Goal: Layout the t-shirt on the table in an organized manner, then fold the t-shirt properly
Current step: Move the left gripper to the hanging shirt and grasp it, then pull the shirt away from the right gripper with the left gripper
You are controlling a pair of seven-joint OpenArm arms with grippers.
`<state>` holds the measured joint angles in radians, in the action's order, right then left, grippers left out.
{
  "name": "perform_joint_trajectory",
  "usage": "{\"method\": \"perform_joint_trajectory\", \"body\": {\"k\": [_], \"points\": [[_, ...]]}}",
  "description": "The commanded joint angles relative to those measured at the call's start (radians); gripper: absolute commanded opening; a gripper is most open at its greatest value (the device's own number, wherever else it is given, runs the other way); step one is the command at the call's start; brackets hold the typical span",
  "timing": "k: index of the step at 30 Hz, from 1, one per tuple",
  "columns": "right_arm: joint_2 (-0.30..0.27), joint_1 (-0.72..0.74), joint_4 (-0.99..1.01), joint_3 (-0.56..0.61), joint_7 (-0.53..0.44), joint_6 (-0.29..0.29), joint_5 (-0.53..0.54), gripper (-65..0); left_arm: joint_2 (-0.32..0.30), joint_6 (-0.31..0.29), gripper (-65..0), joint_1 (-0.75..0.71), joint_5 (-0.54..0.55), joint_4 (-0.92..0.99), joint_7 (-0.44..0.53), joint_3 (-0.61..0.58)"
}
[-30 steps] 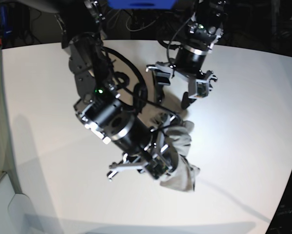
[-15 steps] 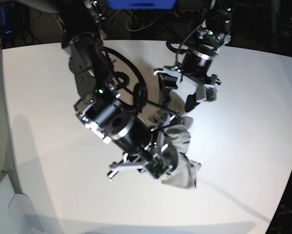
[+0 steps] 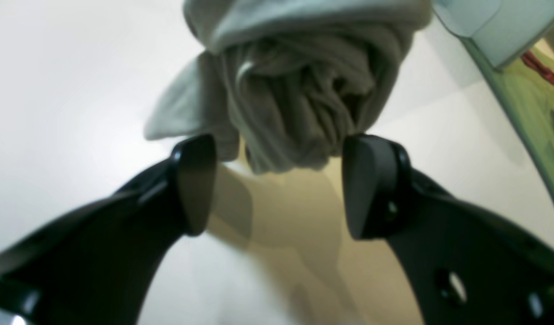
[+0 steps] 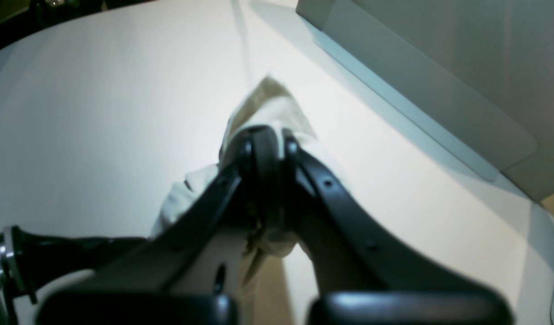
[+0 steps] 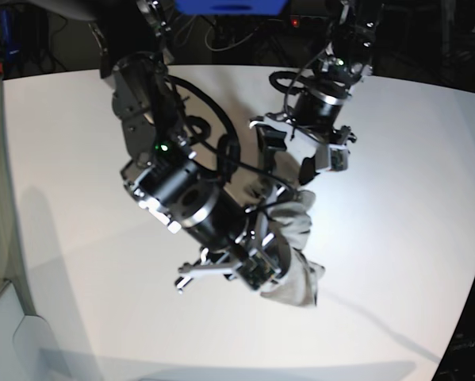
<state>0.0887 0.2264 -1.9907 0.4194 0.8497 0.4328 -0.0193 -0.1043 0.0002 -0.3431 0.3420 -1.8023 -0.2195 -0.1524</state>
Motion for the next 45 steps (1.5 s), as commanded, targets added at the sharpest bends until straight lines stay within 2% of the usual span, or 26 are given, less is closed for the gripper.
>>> {"method": "perform_joint_trajectory", "body": {"k": [1,23,28,29,31,36,37,42,45], "points": [[0.012,0.021,-0.020,0.000,-0.039,-0.001,0.011,-65.0,0.002,0.004,-22.6,0.005,0.006,-0.014,0.032,0.000],[0.010,0.026,-0.022,0.002,-0.039,-0.001,0.011,-65.0,0.002,0.004,-22.7,0.026,0.007,-0.014,0.032,-0.002],[0.010,0.029,-0.022,0.002,-0.039,-0.001,0.011,-65.0,0.027,0.004,-23.4,0.028,0.007,-0.014,0.032,0.004],[0.010,0.029,-0.022,0.002,-0.039,-0.001,0.011,-65.0,0.028,0.004,-24.8,0.031,0.007,-0.014,0.032,0.004],[0.010,0.031,-0.022,0.002,-0.039,-0.001,0.011,-65.0,0.028,0.002,-32.2,0.045,0.007,-0.014,0.029,0.003],[0.010,0.031,-0.025,0.002,-0.039,-0.001,0.011,-65.0,0.028,0.002,-61.3,0.049,0.007,-0.014,0.025,0.003],[0.010,0.031,-0.025,0.002,-0.039,-0.001,0.011,-65.0,0.028,0.004,-65.0,0.049,0.007,-0.014,0.025,0.003],[0.009,0.031,-0.025,-0.001,-0.039,-0.001,0.011,-65.0,0.027,0.004,-64.7,0.051,0.007,-0.018,0.032,0.003],[-0.014,0.031,-0.025,-0.001,-0.039,-0.001,0.011,-65.0,0.021,0.004,-64.7,0.045,0.007,-0.026,0.033,0.004]]}}
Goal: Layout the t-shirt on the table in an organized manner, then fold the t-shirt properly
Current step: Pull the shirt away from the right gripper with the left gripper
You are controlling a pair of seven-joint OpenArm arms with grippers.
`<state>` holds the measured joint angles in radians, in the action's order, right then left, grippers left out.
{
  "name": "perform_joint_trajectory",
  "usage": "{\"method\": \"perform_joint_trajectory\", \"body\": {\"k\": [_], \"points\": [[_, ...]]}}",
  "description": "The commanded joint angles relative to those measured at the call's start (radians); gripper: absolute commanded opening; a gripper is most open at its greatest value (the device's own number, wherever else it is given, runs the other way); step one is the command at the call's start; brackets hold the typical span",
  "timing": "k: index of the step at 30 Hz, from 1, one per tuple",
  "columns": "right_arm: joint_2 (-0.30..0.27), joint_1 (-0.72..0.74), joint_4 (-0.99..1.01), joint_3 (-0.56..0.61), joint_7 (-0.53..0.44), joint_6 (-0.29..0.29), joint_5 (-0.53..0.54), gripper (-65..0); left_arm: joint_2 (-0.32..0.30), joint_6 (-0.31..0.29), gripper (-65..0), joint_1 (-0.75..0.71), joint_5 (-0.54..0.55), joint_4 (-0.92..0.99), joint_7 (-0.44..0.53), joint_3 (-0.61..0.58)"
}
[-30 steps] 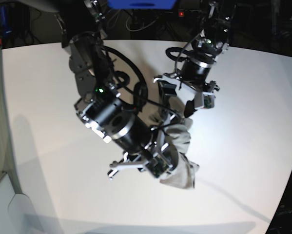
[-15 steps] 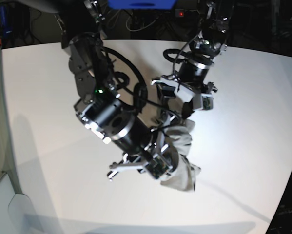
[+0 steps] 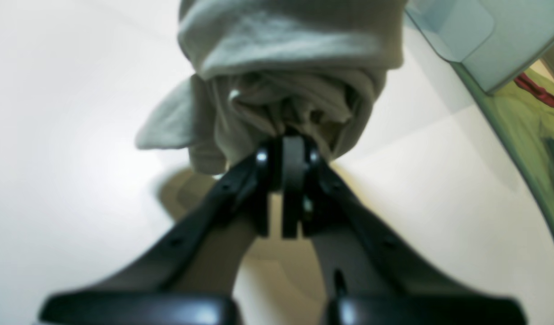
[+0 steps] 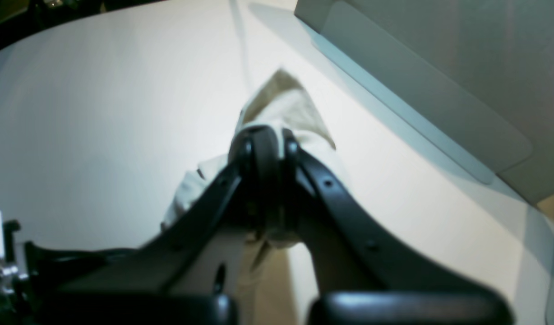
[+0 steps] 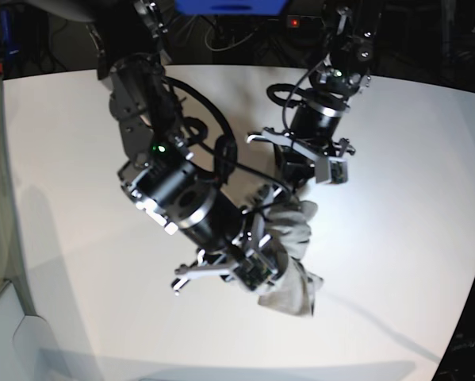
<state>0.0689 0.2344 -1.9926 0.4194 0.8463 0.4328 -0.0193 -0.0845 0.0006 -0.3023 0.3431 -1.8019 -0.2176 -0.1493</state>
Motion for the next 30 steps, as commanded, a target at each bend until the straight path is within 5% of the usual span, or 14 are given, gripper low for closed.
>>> {"method": "perform_joint_trajectory", "body": {"k": [1,26,30], "points": [[0.001,0.024,-0.023,-0.001,-0.035,-0.001,0.011,-65.0,0.001,0.003,-64.7,0.004,0.006,-0.029,0.031,0.001],[-0.113,0.070,0.043,-0.250,-0.045,0.001,0.011,-65.0,-0.019,-0.006,-64.7,-0.153,0.009,-0.197,0.031,0.277],[-0.119,0.072,0.075,-0.308,-0.046,0.001,0.011,-65.0,-0.021,-0.006,-64.7,-0.153,0.098,-0.195,0.030,0.359]]}}
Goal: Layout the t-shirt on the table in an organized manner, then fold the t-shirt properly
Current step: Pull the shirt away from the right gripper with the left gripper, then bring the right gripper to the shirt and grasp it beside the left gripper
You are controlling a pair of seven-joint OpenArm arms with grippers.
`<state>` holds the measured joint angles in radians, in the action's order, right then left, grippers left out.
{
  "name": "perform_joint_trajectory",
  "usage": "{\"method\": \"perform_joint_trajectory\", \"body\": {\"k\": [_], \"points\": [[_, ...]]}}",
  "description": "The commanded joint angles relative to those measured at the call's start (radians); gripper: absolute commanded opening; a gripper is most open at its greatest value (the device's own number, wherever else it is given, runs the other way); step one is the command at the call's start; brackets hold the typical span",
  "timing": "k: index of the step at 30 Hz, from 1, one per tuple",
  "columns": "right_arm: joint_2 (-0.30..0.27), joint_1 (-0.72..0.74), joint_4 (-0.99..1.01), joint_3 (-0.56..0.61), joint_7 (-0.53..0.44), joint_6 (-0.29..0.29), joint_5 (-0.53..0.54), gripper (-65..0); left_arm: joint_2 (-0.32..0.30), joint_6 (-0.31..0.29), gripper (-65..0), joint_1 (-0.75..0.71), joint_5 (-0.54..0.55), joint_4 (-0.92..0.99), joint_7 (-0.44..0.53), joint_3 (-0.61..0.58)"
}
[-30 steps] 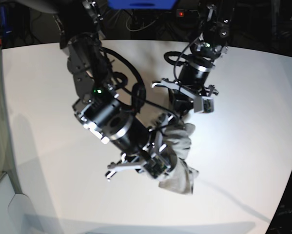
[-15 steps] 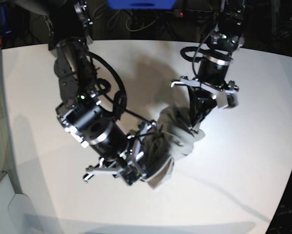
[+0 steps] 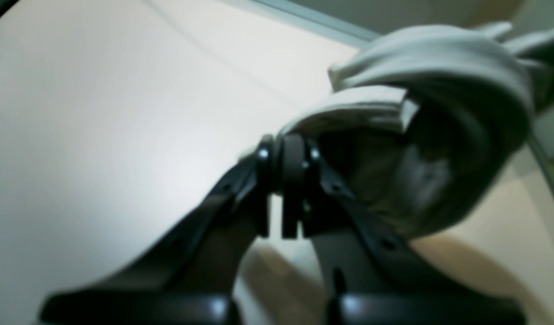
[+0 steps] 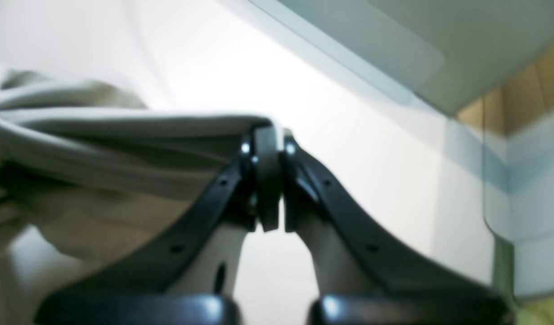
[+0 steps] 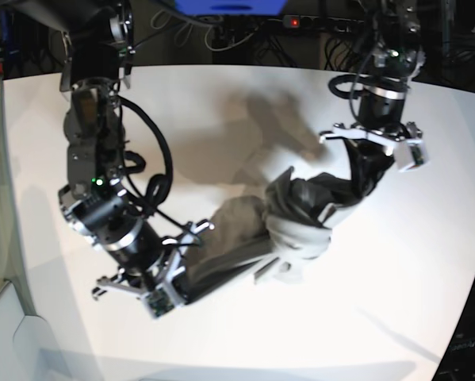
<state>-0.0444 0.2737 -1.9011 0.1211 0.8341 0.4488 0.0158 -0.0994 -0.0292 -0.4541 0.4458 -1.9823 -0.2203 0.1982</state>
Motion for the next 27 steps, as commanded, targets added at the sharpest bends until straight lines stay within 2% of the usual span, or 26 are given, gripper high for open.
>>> {"method": "perform_joint_trajectory", "body": {"k": [1,8,13,17,23,27], "points": [[-0.005,0.032,-0.015,-0.025,-0.034,-0.015,-0.024,-65.0,-0.012,0.024,-64.7,-0.001,0.023,-0.015,0.031,0.036],[-0.027,0.029,0.031,-0.041,-0.034,-0.015,-0.024,-65.0,-0.098,0.024,-64.7,0.008,0.133,-0.008,0.032,0.082],[-0.032,0.028,0.065,-0.064,-0.034,-0.015,-0.023,-65.0,-0.107,0.024,-64.7,0.025,0.192,-0.005,0.025,0.168],[-0.022,0.009,0.058,-0.057,-0.034,-0.012,-0.021,-65.0,-0.109,0.024,-64.7,0.025,0.192,-0.004,0.025,0.148],[0.024,-0.023,0.022,-0.005,-0.034,-0.011,-0.021,-65.0,-0.102,0.024,-64.7,0.028,0.199,-0.004,0.025,0.111],[0.024,-0.023,0.021,0.019,-0.034,-0.011,-0.021,-65.0,-0.109,0.024,-64.7,0.079,0.201,-0.021,0.025,0.007]]}}
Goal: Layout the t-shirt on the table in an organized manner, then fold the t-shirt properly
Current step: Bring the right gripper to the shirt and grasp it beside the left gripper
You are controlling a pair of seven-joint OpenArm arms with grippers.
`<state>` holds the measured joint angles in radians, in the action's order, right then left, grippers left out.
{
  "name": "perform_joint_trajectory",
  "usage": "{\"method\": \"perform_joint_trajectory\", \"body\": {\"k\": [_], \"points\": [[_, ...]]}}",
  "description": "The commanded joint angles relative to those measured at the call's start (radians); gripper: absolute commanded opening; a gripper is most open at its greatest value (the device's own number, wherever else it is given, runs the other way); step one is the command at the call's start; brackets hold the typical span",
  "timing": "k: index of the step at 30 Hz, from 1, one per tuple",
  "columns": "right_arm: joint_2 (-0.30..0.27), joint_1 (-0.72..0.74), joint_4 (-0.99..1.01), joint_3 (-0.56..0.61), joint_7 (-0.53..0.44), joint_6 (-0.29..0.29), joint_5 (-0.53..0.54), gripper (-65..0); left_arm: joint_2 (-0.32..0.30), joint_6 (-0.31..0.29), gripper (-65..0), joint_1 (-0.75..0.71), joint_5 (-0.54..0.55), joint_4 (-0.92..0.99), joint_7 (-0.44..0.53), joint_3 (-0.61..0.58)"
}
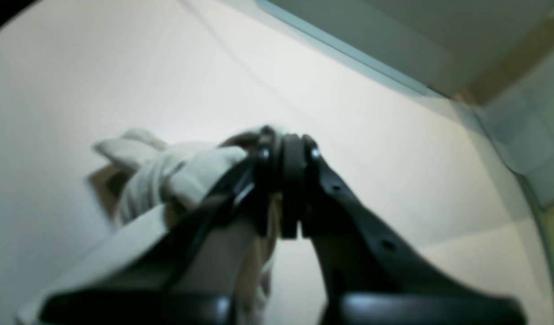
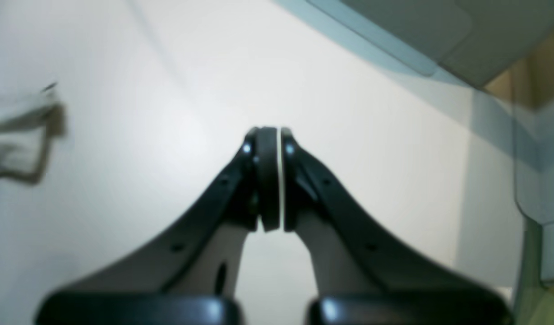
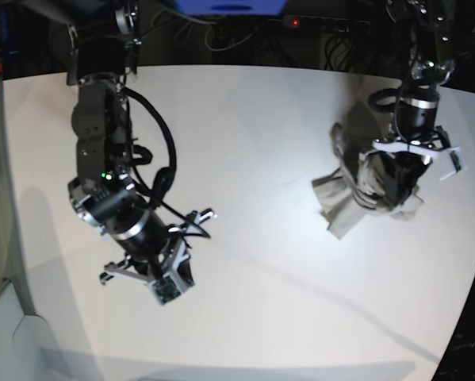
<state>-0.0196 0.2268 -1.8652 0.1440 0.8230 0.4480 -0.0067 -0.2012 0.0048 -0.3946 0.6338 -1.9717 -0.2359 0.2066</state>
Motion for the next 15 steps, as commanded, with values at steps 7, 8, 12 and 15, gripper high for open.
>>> {"method": "perform_joint_trajectory", "body": {"k": [7,8,12,15], "points": [[-0.038,0.032,-0.020,-0.010,-0.023,-0.010,0.000,-65.0,-0.001,-0.001,-64.7,0.181,0.013,-0.030,0.040,-0.299],[-0.052,0.032,-0.020,-0.010,-0.023,-0.010,0.000,-65.0,-0.001,-0.001,-64.7,0.199,0.013,-0.030,0.040,-0.338],[-0.089,0.032,-0.020,-0.011,-0.023,-0.012,0.000,-65.0,-0.001,0.001,-64.7,0.219,0.004,-0.030,0.040,-0.404],[-0.110,0.032,-0.020,-0.011,-0.023,-0.012,0.000,-65.0,-0.036,0.001,-64.7,0.182,0.002,-0.013,0.039,-0.401]]}}
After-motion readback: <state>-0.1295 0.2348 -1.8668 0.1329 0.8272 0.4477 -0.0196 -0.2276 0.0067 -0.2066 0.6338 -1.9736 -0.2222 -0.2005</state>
